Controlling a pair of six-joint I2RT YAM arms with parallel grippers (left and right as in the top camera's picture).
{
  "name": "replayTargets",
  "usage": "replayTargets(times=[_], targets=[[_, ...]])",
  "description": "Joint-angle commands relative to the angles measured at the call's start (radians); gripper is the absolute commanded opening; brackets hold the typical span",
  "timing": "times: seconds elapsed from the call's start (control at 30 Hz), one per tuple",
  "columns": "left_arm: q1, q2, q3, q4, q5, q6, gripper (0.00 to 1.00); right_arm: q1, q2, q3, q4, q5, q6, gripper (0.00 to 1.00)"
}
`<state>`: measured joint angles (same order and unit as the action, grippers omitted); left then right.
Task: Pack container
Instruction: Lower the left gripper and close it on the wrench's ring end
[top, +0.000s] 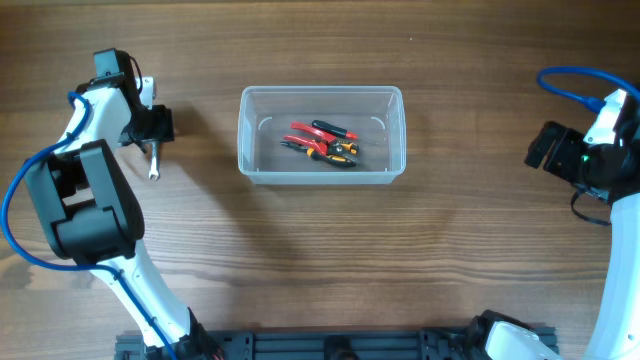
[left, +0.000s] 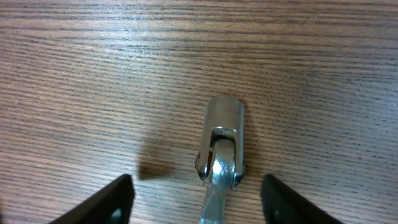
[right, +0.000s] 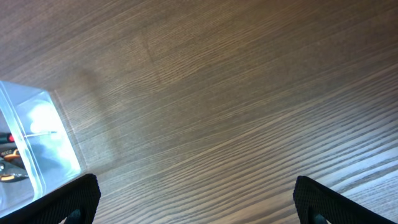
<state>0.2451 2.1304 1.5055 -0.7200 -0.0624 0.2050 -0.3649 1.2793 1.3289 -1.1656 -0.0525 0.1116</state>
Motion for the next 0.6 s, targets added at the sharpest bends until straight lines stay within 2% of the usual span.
replayTargets(times=[0.0,0.33,0.47,0.57], targets=[[0.01,0.029,0.013,0.003,0.008,0.004,0.59,-0.003,0.006,-0.002,0.003,-0.012,-0.004,1.0],[0.01,0.029,0.013,0.003,0.009,0.003,0.3,-0.003,0.006,-0.002,0.003,-0.012,-0.004,1.0],[0.01,0.029,0.013,0.002,0.01,-0.004,0.24,-0.003,0.006,-0.002,0.003,-0.012,-0.004,1.0],[0.01,0.029,0.013,-0.002,0.026,-0.003,0.23,-0.003,0.006,-0.002,0.003,-0.012,-0.004,1.0]])
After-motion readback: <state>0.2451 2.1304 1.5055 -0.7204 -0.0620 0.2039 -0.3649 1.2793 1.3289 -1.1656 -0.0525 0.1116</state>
